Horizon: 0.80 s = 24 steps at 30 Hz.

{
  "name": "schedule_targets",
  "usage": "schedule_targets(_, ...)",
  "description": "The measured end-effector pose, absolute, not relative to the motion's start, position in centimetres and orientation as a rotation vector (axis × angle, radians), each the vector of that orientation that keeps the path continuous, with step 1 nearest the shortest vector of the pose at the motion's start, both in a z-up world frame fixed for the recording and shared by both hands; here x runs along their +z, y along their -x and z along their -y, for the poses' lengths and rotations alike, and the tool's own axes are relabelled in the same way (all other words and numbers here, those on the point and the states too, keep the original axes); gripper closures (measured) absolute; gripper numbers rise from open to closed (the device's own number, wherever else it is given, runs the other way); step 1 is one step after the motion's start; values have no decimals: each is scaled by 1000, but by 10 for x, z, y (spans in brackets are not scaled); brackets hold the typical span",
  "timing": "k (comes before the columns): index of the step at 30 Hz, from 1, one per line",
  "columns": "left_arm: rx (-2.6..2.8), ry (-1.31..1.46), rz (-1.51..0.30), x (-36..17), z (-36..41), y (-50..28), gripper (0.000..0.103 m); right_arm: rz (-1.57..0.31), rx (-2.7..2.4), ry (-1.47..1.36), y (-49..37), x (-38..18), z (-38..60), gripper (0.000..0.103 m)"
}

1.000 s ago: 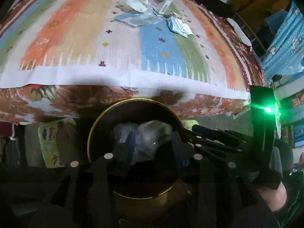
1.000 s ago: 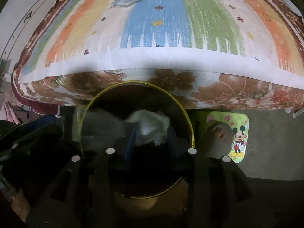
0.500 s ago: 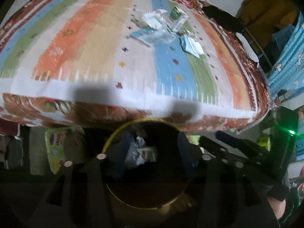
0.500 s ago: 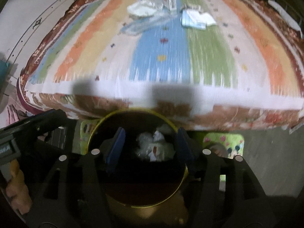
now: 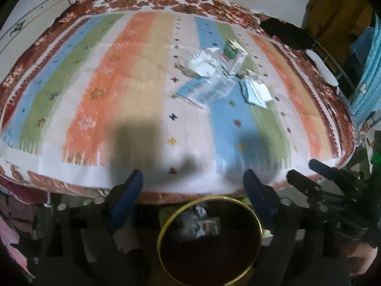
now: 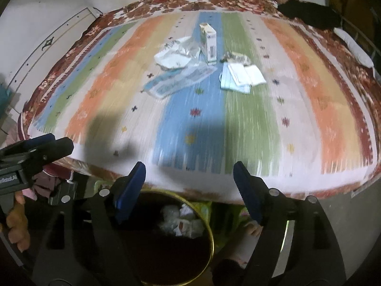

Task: Collect trash
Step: 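Move both open tools back over the trash pile on the blanket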

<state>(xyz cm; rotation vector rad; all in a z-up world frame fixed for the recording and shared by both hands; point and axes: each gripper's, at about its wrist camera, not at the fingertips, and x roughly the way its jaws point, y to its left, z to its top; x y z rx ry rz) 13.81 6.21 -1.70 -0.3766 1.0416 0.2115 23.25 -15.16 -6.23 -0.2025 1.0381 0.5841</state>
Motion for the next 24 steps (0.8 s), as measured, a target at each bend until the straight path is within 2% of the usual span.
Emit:
schedule_targets(3, 241, 348, -1024, -13, -67, -149, 6, -1017, 591, 190, -242, -57, 148, 23)
schedule_targets(5, 261, 295, -996, -7, -64, -156, 6, -1006, 591, 188, -248, -55, 146, 15)
schedule_targets(8, 247, 252, -974, -1, -61, -166, 6, -990, 591, 190, -256, -53, 143, 9)
schedule_targets(18, 229, 211, -922, 8, -73, -206, 6, -946, 588, 160, -290, -49, 137, 9)
schedule_targets(24, 216, 353, -982, -10, -108, -228, 6, -902, 594, 153, -309, -45, 131, 9)
